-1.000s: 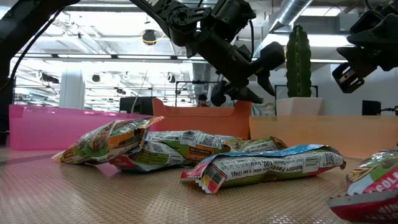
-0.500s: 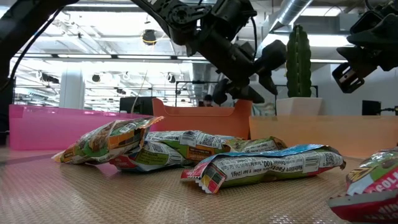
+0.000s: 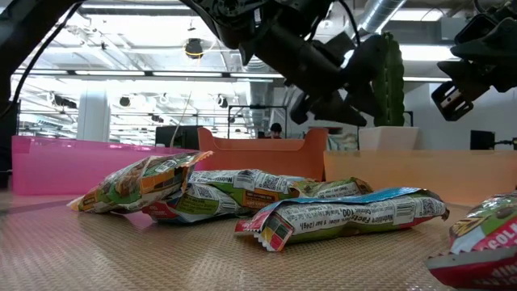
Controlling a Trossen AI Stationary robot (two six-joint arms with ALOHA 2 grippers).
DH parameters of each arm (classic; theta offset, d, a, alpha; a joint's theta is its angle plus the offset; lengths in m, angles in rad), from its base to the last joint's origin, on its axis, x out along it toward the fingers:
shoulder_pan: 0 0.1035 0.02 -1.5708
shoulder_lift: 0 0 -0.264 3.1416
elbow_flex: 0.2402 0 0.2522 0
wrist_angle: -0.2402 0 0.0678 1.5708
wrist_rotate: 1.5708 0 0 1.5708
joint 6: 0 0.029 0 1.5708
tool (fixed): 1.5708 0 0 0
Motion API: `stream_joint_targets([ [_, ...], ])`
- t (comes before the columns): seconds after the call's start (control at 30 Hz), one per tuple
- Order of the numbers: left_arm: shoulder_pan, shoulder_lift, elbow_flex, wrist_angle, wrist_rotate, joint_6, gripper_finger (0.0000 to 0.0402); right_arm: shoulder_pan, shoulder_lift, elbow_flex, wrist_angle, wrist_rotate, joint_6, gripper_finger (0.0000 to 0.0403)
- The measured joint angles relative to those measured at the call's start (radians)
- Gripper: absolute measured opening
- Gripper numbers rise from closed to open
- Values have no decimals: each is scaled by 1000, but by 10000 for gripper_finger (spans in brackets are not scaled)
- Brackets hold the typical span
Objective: Pick and place Granola Bars by type
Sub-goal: Put the yellow granola bar into the light orange bin
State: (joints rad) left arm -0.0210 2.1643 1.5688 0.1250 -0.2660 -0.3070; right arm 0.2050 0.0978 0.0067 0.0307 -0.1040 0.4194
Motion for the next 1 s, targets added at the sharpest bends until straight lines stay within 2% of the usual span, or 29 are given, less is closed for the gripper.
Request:
stream_joint_targets([
  [0.2, -16, -22, 0, -68, -4, 196, 165, 0, 0, 0, 0, 0, 0, 82],
  [0.57, -62, -132, 0, -464, -4, 431, 165, 0, 0, 0, 0, 0, 0, 82],
  [0.8, -77, -154, -1, -715, 30, 558, 165, 0, 0, 0, 0, 0, 0, 82],
  [1.0, -75, -154, -16, -744, 51, 639, 165, 0, 0, 0, 0, 0, 0, 82],
])
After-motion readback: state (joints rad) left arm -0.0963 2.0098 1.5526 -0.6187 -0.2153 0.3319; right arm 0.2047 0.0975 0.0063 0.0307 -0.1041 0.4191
